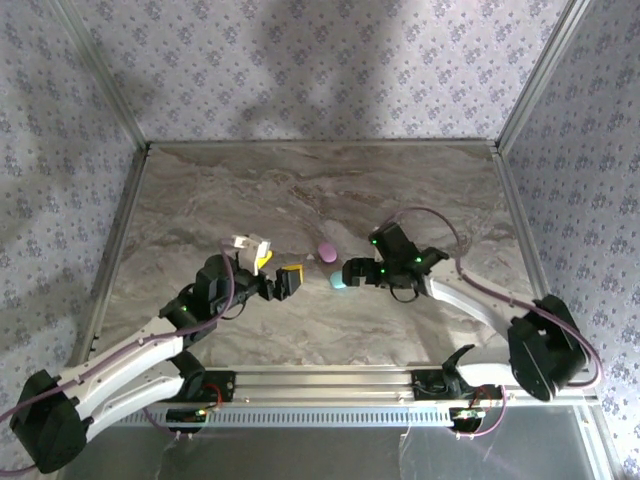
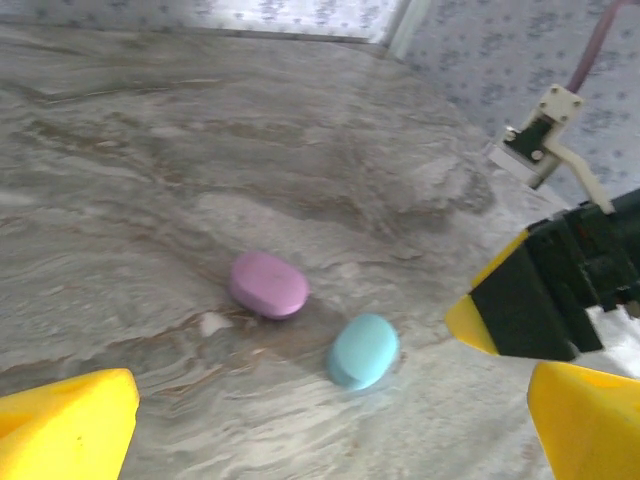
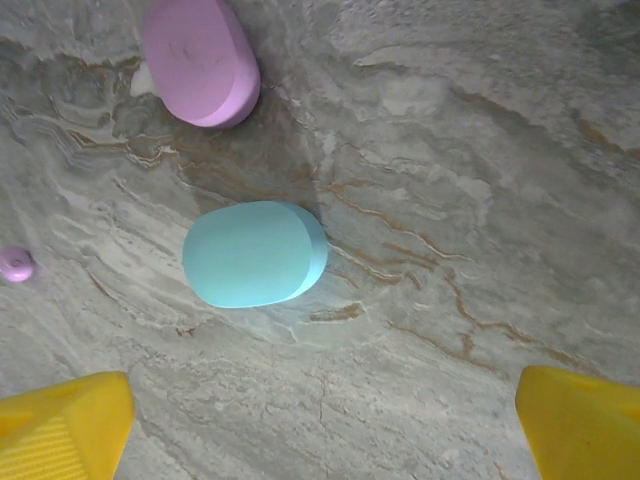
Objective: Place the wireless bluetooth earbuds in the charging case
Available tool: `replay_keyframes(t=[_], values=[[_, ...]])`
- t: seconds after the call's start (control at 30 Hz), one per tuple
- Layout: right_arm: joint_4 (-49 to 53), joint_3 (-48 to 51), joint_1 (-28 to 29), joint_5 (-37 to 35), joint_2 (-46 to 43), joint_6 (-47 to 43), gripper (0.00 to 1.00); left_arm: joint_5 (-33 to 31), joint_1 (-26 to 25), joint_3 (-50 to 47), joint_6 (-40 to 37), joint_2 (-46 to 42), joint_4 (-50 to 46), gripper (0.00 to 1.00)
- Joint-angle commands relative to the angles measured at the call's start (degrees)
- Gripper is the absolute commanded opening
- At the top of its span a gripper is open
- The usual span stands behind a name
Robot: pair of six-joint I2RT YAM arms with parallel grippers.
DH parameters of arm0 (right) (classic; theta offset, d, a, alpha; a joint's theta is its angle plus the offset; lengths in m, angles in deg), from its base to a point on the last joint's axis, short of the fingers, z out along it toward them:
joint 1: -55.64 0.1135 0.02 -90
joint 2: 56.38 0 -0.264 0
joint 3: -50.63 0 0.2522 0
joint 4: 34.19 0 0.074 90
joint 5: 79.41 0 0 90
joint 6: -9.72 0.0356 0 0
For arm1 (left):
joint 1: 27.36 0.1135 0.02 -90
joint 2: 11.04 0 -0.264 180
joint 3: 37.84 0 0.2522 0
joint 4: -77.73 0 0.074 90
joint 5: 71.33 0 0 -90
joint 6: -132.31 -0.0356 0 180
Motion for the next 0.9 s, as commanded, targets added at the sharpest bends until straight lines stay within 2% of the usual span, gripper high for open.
replay_keyframes(t=[0.0,0.23,0.43,0.7,0.87], values=[[5.5,-5.8,3.3,-5.4,5.9,-4.2,1.00,-5.1,0.5,-0.3,-0.8,1.4,4.4,1.00],[13.7,-18.1,9.2,-13.6,20.1,-9.0,1.00,-2.4,1.7,3.1,1.6,10.9,3.9,1.00],[15.9,-24.2,9.9,-14.3,27.3,-10.8,0.99,-1.8,2.2,3.3,2.0,11.8,3.8,1.00],[14.5,-26.2,8.5,-10.5,31.4,-10.0,0.80,-1.6,2.6,3.2,2.1,11.9,3.9,1.00],[14.0,-26.4,7.8,-9.4,32.5,-9.9,0.74,-1.4,2.7,3.3,2.3,12.5,4.1,1.00]])
